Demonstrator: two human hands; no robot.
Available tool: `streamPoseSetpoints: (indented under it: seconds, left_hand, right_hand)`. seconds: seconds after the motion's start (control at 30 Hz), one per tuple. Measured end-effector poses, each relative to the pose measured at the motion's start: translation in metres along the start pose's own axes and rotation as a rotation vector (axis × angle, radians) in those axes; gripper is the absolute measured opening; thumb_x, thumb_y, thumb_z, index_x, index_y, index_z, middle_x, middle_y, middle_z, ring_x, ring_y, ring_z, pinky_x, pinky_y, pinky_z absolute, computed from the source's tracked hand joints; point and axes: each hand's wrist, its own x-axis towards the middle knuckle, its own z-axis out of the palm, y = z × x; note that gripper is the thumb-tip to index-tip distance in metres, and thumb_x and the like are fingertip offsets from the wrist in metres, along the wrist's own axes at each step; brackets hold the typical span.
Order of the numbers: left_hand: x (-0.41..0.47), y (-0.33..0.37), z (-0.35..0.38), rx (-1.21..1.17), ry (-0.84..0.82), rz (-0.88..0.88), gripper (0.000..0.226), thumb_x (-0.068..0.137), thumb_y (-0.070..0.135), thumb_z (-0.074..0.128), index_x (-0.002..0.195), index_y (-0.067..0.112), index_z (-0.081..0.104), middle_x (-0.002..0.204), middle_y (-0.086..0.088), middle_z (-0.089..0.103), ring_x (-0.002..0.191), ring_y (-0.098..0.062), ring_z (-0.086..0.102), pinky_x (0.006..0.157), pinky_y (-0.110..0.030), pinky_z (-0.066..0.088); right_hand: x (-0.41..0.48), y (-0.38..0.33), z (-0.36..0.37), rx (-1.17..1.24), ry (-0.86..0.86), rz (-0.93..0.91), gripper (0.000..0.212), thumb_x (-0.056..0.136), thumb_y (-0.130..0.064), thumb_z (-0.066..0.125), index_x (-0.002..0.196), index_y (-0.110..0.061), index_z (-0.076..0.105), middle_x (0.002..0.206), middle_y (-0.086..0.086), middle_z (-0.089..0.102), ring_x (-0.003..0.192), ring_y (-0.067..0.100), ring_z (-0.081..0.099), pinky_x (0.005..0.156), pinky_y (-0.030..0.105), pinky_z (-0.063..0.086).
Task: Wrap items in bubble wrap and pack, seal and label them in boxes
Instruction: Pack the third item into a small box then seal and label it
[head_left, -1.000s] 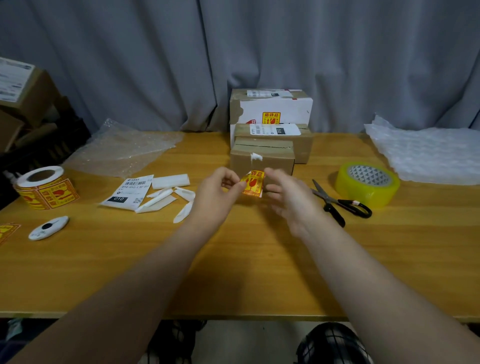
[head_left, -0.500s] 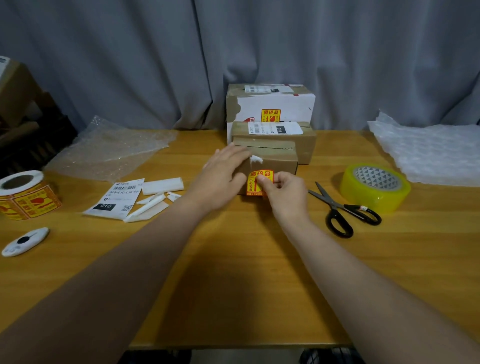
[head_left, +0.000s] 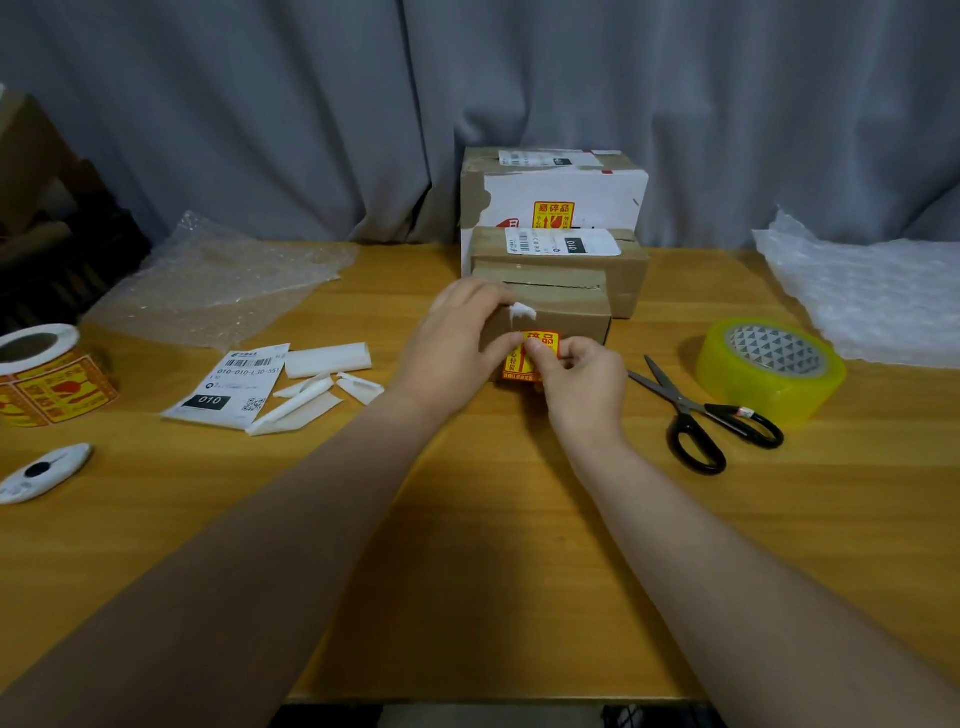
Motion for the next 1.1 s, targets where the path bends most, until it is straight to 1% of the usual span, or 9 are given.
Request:
streamPoseSetpoints:
  seconds: [0.2, 0.27, 0.43, 0.53, 0.63, 0.7, 0.77, 0.93, 1.1]
  left_hand:
    - [0.004, 0.002, 0.002, -0.012, 0.016, -0.005, 0.022, 0.088, 0.018, 0.063, 0.110, 0.011, 0.061, 0.116, -0.002, 0.054, 0.111, -0.016, 0.048, 0.090, -0.023, 0.037]
    - [0.004, 0.000, 0.003, -0.005, 0.017, 0.009, 0.022, 0.088, 0.017, 0.063, 0.108, 0.010, 0.061, 0.115, -0.003, 0.054, 0.110, -0.016, 0.048, 0.089, -0.023, 0.037]
    - [0.002, 0.001, 0.003, 0.008, 0.015, 0.016, 0.023, 0.089, 0.020, 0.062, 0.111, 0.012, 0.059, 0.118, -0.001, 0.053, 0.111, -0.014, 0.046, 0.090, -0.023, 0.038]
    - [0.002, 0.000, 0.004, 0.012, 0.019, 0.024, 0.024, 0.088, 0.022, 0.063, 0.110, 0.013, 0.058, 0.118, 0.000, 0.051, 0.112, -0.011, 0.044, 0.090, -0.022, 0.038]
    - [0.002, 0.000, 0.009, 0.089, 0.023, 0.032, 0.029, 0.085, 0.025, 0.067, 0.109, 0.012, 0.056, 0.120, -0.003, 0.049, 0.116, -0.016, 0.041, 0.089, -0.022, 0.036]
    - [0.003, -0.001, 0.012, 0.139, 0.027, 0.051, 0.033, 0.084, 0.026, 0.067, 0.109, 0.009, 0.055, 0.122, -0.006, 0.049, 0.118, -0.020, 0.041, 0.089, -0.024, 0.035]
    - [0.004, -0.004, 0.012, 0.150, 0.008, 0.083, 0.037, 0.084, 0.030, 0.067, 0.111, 0.007, 0.055, 0.123, -0.009, 0.050, 0.119, -0.023, 0.042, 0.094, -0.029, 0.039]
    - [0.002, -0.022, 0.013, 0.202, -0.018, 0.209, 0.057, 0.077, 0.040, 0.066, 0.121, 0.013, 0.042, 0.126, -0.013, 0.050, 0.121, -0.027, 0.042, 0.096, -0.040, 0.042]
    - [0.001, -0.025, 0.023, 0.273, -0.039, 0.190, 0.074, 0.070, 0.050, 0.068, 0.125, 0.015, 0.034, 0.130, -0.017, 0.046, 0.126, -0.031, 0.037, 0.100, -0.042, 0.037]
  right_hand:
    - [0.002, -0.001, -0.006, -0.128, 0.017, -0.092, 0.034, 0.090, -0.041, 0.062, 0.067, -0.015, 0.067, 0.058, -0.005, 0.061, 0.052, 0.008, 0.054, 0.047, 0.020, 0.039]
    - [0.004, -0.005, -0.011, -0.273, 0.009, -0.141, 0.040, 0.089, -0.047, 0.060, 0.066, -0.015, 0.067, 0.059, -0.003, 0.061, 0.054, 0.011, 0.054, 0.045, 0.027, 0.039]
    - [0.013, -0.011, -0.032, -0.686, 0.041, -0.192, 0.049, 0.084, -0.061, 0.056, 0.057, -0.021, 0.048, 0.055, -0.010, 0.044, 0.052, 0.010, 0.042, 0.046, 0.025, 0.023]
    - [0.019, -0.002, -0.038, -0.773, 0.205, -0.600, 0.039, 0.078, -0.049, 0.071, 0.073, -0.016, 0.050, 0.073, -0.001, 0.049, 0.065, 0.018, 0.046, 0.055, 0.027, 0.031]
    - [0.028, 0.003, -0.032, -0.792, 0.190, -0.853, 0.042, 0.078, -0.045, 0.069, 0.105, -0.014, 0.059, 0.109, 0.013, 0.058, 0.102, 0.028, 0.050, 0.090, 0.041, 0.035]
    - [0.038, 0.006, -0.031, -0.822, 0.053, -0.820, 0.054, 0.083, -0.052, 0.054, 0.123, -0.016, 0.058, 0.128, 0.014, 0.054, 0.123, 0.032, 0.046, 0.106, 0.048, 0.031]
    - [0.044, 0.007, -0.034, -0.788, -0.050, -0.746, 0.060, 0.082, -0.052, 0.050, 0.129, -0.015, 0.056, 0.129, 0.012, 0.055, 0.126, 0.033, 0.046, 0.100, 0.048, 0.041]
    - [0.046, 0.011, -0.037, -0.729, -0.121, -0.706, 0.065, 0.079, -0.047, 0.065, 0.135, -0.017, 0.050, 0.134, 0.011, 0.048, 0.128, 0.031, 0.038, 0.084, 0.041, 0.050]
    - [0.050, 0.012, -0.038, -0.797, -0.202, -0.678, 0.090, 0.065, -0.045, 0.081, 0.140, -0.016, 0.041, 0.139, 0.011, 0.039, 0.132, 0.031, 0.031, 0.092, 0.042, 0.047]
